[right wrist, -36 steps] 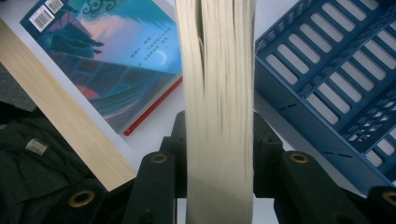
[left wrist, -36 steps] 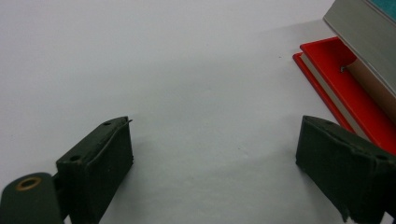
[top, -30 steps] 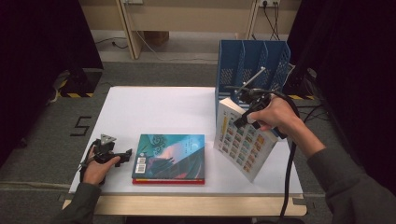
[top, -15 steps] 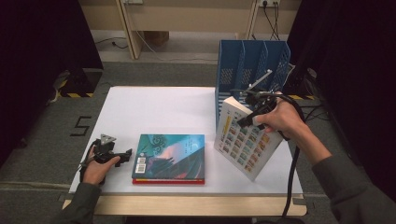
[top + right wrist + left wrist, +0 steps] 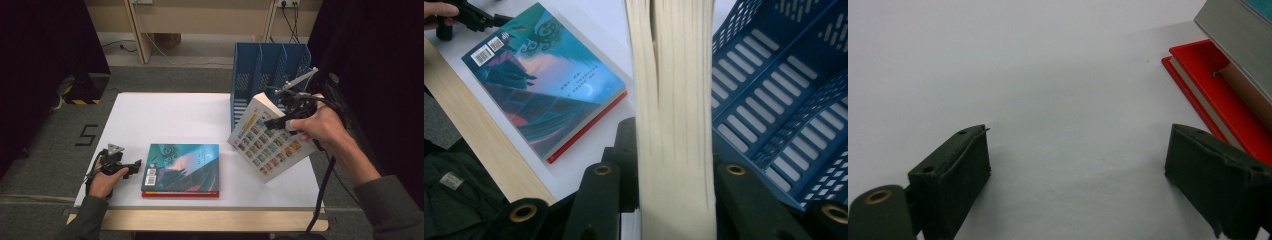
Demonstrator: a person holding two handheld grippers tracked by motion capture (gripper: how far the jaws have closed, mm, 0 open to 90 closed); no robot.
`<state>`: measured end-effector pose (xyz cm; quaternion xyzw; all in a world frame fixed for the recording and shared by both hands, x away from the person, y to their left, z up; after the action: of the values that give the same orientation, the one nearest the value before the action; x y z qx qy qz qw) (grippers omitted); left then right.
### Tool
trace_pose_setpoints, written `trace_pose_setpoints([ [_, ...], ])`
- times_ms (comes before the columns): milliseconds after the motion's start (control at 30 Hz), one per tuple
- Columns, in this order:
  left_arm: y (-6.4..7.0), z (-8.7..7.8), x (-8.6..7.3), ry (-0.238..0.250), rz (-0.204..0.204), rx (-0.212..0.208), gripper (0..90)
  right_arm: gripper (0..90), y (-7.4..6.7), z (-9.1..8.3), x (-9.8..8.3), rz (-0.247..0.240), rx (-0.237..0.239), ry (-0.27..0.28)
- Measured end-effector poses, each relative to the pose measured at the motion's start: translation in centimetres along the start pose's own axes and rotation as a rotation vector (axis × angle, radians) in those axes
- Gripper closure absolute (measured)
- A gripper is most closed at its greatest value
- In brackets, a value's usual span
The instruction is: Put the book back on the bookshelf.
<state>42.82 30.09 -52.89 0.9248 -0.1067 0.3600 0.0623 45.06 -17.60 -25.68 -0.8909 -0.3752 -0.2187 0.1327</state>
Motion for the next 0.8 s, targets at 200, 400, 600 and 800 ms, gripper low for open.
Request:
trace_pose_setpoints([
  [200,0.0,0.0,0.0,0.000,-0.001,0.000,9.8,73.8,0.0,-1.4,1.4,-0.004,-0.016,0.004],
  [400,0.0,0.0,0.0,0.000,-0.001,0.000,9.8,73.8,0.7,-2.4,3.2,0.019,-0.017,0.025],
  [600,0.0,0.0,0.0,0.000,-0.001,-0.001,9.8,73.8,2.2,-2.7,5.1,0.037,-0.063,0.019],
  [800,0.0,0.0,0.0,0.000,-0.001,0.000,9.8,73.8,3.6,-3.4,7.2,0.044,-0.123,0.022],
])
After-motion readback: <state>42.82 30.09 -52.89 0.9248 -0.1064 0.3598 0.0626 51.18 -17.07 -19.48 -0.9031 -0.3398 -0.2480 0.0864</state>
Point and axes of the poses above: each handheld gripper's, and its own axes: z roughly forward along the jaws, x roughly out of its top, y roughly to its right, the point moved 6 cm from there along z, roughly forward along the jaws, and after that the axes turned 1 degree about -y, right-handed, at the moved point
